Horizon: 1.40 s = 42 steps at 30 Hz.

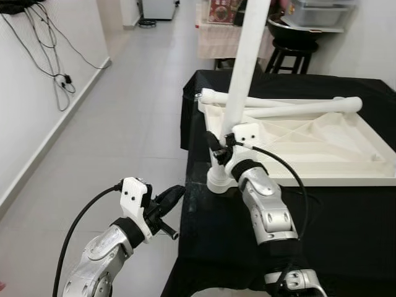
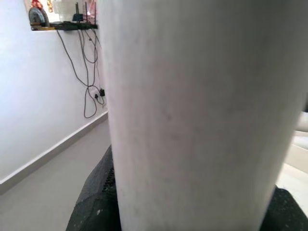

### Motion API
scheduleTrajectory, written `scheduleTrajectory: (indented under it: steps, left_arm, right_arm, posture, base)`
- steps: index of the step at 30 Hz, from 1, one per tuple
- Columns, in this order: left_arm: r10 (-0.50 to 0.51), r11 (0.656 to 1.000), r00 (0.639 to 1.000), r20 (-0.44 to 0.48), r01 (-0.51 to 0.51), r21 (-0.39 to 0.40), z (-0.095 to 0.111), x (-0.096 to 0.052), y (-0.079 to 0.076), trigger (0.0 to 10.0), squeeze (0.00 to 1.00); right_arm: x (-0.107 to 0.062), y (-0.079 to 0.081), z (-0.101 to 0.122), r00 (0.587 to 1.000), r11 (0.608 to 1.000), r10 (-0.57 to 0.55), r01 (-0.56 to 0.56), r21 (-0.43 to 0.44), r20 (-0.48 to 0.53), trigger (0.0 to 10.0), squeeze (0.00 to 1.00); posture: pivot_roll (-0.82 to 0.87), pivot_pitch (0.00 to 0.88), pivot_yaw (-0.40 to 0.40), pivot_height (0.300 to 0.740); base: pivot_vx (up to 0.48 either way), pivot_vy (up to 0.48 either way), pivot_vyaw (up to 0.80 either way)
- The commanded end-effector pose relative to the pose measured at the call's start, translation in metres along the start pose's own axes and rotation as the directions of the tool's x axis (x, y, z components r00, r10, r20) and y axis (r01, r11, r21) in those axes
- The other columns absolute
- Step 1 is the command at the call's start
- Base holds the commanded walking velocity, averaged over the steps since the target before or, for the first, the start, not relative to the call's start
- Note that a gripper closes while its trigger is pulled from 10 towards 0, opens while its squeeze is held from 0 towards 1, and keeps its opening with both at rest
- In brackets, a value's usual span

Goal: Building children table

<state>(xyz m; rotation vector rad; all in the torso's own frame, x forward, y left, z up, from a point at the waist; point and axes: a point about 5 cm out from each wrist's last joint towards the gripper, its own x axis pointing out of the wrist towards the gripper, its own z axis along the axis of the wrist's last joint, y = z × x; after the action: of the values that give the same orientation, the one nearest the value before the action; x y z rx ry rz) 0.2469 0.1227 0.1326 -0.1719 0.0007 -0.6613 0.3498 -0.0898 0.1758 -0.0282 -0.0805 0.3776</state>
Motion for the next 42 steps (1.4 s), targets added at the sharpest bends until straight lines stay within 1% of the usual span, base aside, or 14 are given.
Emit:
scheduleTrajectory:
  steps: [1, 4, 5, 8, 9, 11, 14, 17, 23, 24, 25, 26, 38, 42]
  left_arm:
    - [0.008, 1.000, 1.000, -0.011, -0.008, -0.004, -0.003, 0.000, -0.001, 10.0, 0.00]
    - [0.015, 1.000, 1.000, -0.008, -0.015, -0.002, -0.002, 0.000, 0.000, 10.0, 0.00]
    - [0.017, 1.000, 1.000, -0.007, -0.017, -0.002, -0.002, 0.000, 0.000, 10.0, 0.00]
    - [0.013, 1.000, 1.000, -0.007, -0.013, -0.003, -0.002, 0.001, -0.001, 10.0, 0.00]
    - [0.011, 1.000, 1.000, -0.007, -0.011, -0.004, -0.002, 0.001, -0.001, 10.0, 0.00]
    - [0.009, 1.000, 1.000, -0.007, -0.009, -0.006, -0.002, 0.001, -0.001, 10.0, 0.00]
    - [0.009, 1.000, 1.000, -0.007, -0.009, -0.006, -0.003, 0.002, -0.002, 10.0, 0.00]
    - [0.011, 1.000, 1.000, -0.007, -0.011, -0.004, -0.003, 0.002, -0.002, 10.0, 0.00]
    - [0.013, 1.000, 1.000, -0.008, -0.013, -0.003, -0.003, 0.001, -0.002, 10.0, 0.00]
    - [0.012, 1.000, 1.000, -0.009, -0.012, -0.003, -0.003, 0.001, -0.002, 10.0, 0.00]
    - [0.012, 1.000, 1.000, -0.009, -0.012, -0.003, -0.003, 0.001, -0.002, 10.0, 0.00]
    - [0.010, 1.000, 1.000, -0.011, -0.011, -0.003, -0.003, 0.001, -0.003, 10.0, 0.00]
    - [0.011, 1.000, 1.000, -0.010, -0.011, -0.006, -0.002, 0.001, -0.003, 10.0, 0.00]
    - [0.009, 1.000, 1.000, -0.010, -0.009, -0.007, -0.002, 0.000, -0.003, 10.0, 0.00]
  right_arm:
    - [-0.001, -0.004, -0.026, 0.992, 0.999, -0.019, 0.022, 0.025, -0.127, 10.0, 0.05]
    - [0.002, -0.002, -0.023, 0.992, 0.999, -0.020, 0.024, 0.032, -0.122, 10.0, 0.05]
    - [0.006, 0.001, -0.015, 0.995, 0.999, 0.004, 0.000, 0.044, -0.097, 10.0, 1.00]
    - [0.014, 0.003, -0.001, 0.995, 0.994, 0.094, -0.091, 0.065, -0.039, 10.0, 1.00]
    - [0.018, 0.006, 0.007, 0.980, 0.978, 0.200, -0.199, 0.067, -0.008, 10.0, 0.00]
    - [0.022, 0.009, 0.019, 0.924, 0.924, 0.381, -0.382, 0.027, 0.023, 10.0, 0.00]
    - [0.022, 0.010, 0.023, 0.878, 0.879, 0.477, -0.477, -0.017, 0.018, 10.0, 0.00]
    - [0.022, 0.008, 0.027, 0.786, 0.783, 0.619, -0.618, -0.075, -0.018, 10.0, 0.00]
    - [0.027, 0.002, 0.031, 0.748, 0.745, 0.662, -0.663, -0.076, -0.042, 10.0, 0.00]
    - [0.028, -0.002, 0.031, 0.738, 0.737, 0.672, -0.674, -0.052, -0.050, 4.1, 0.00]
    - [0.028, -0.002, 0.031, 0.738, 0.737, 0.672, -0.674, -0.052, -0.050, 4.1, 0.00]
    - [0.028, -0.011, 0.026, 0.730, 0.730, 0.676, -0.682, -0.049, -0.096, 0.0, 0.00]
    - [0.023, -0.033, 0.021, 0.783, 0.783, 0.616, -0.621, -0.040, -0.089, 0.0, 0.00]
    - [0.008, -0.042, 0.002, 0.830, 0.832, 0.550, -0.555, -0.030, -0.093, 0.0, 0.00]
  posture:
    - [0.03, 0.087, -0.047, 0.740]
    - [0.03, 0.087, -0.047, 0.740]
    - [0.03, 0.086, -0.048, 0.740]
    - [0.03, 0.084, -0.047, 0.740]
    - [0.03, 0.084, -0.049, 0.740]
    - [0.03, 0.084, -0.048, 0.740]
    - [0.04, 0.083, -0.051, 0.740]
    - [0.04, 0.083, -0.052, 0.740]
    - [0.05, 0.085, -0.048, 0.740]
    - [0.05, 0.085, -0.048, 0.740]
    - [0.05, 0.085, -0.048, 0.740]
    - [0.05, 0.087, -0.047, 0.740]
    - [0.04, 0.092, -0.045, 0.740]
    - [0.03, 0.100, -0.044, 0.740]
  base:
    - [0.000, 0.000, 0.00]
    - [0.000, 0.000, 0.00]
    - [0.000, 0.000, 0.00]
    - [0.000, 0.000, 0.00]
    - [0.000, 0.000, 0.00]
    - [0.000, 0.000, 0.00]
    - [0.000, 0.000, 0.00]
    - [0.000, 0.000, 0.00]
    - [0.000, 0.000, 0.00]
    - [0.000, 0.000, 0.00]
    - [0.000, 0.000, 0.00]
    - [0.000, 0.000, 0.00]
    - [0.000, 0.000, 0.00]
    - [0.000, 0.000, 0.00]
